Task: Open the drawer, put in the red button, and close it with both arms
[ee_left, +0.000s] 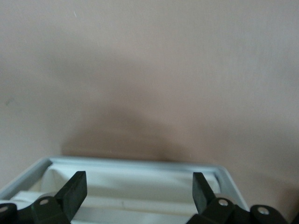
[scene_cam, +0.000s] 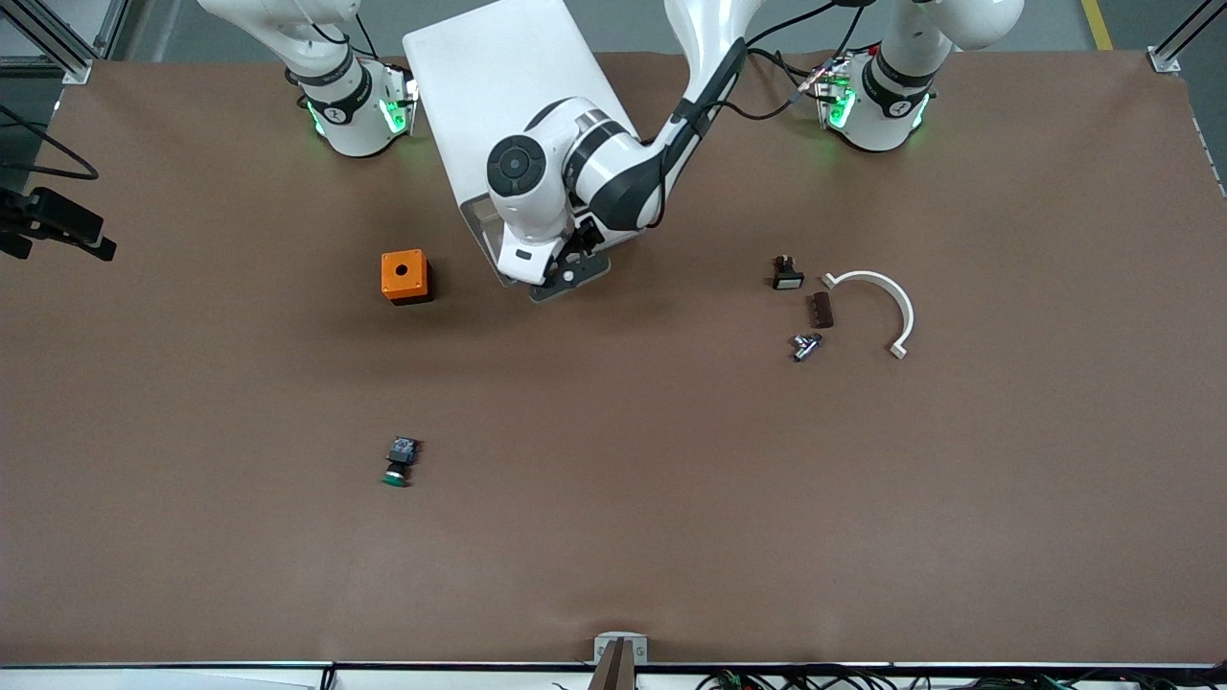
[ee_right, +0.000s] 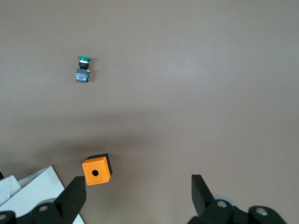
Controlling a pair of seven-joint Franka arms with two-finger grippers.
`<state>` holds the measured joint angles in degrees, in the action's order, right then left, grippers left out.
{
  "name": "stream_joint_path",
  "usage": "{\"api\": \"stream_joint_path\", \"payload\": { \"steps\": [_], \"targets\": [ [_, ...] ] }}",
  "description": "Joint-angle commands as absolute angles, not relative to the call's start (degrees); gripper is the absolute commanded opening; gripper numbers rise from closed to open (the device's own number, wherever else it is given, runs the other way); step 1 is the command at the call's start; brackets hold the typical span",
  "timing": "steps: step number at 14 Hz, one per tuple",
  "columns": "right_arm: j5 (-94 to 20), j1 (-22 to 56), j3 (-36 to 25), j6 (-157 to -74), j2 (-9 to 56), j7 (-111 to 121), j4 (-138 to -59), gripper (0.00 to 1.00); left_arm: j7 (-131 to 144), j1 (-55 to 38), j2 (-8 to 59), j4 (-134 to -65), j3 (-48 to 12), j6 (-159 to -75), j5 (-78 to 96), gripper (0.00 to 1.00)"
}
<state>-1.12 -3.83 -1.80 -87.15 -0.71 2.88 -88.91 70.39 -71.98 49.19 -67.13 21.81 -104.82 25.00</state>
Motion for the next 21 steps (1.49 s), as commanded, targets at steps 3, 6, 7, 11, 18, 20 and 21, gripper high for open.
{"api": "stream_joint_path", "payload": {
  "steps": [3, 6, 7, 11, 18, 20, 21],
  "targets": [
    [-1.8, -3.8, -1.0, -88.2, -3.2, 3.7, -92.0, 1.0, 70.2, -71.4, 48.1, -68.2, 19.3, -104.2, 31.1, 0.99],
    [-1.8, -2.6, -1.0, -88.9, -3.6, 3.7, -92.1, 1.0, 69.8, -71.1, 48.5, -68.3, 19.2, -104.2, 35.5, 0.99],
    [-1.8, -2.3, -1.0, -89.2, -3.7, 3.7, -92.3, 1.0, 69.4, -71.0, 48.6, -68.3, 19.2, -104.2, 35.8, 0.99],
    [-1.8, -2.3, -1.0, -89.6, -3.9, 3.7, -92.5, 1.0, 67.6, -68.3, 48.3, -68.0, 19.6, -104.2, 35.2, 0.99],
    [-1.8, -2.3, -1.0, -91.3, -5.9, 3.6, -95.8, 1.0, 57.9, -51.9, 37.5, -67.8, 20.0, -103.9, 34.8, 0.99],
    [-1.8, -2.3, -1.0, -91.6, -5.9, 3.6, -95.8, 1.0, 54.9, -46.1, 32.0, -67.9, 19.9, -101.7, 31.1, 0.99],
    [-1.8, -2.3, -1.0, -91.5, -5.9, 3.6, -95.8, 1.0, 51.6, -43.9, 30.0, -67.9, 19.9, -99.3, 29.8, 0.99]
  ]
}}
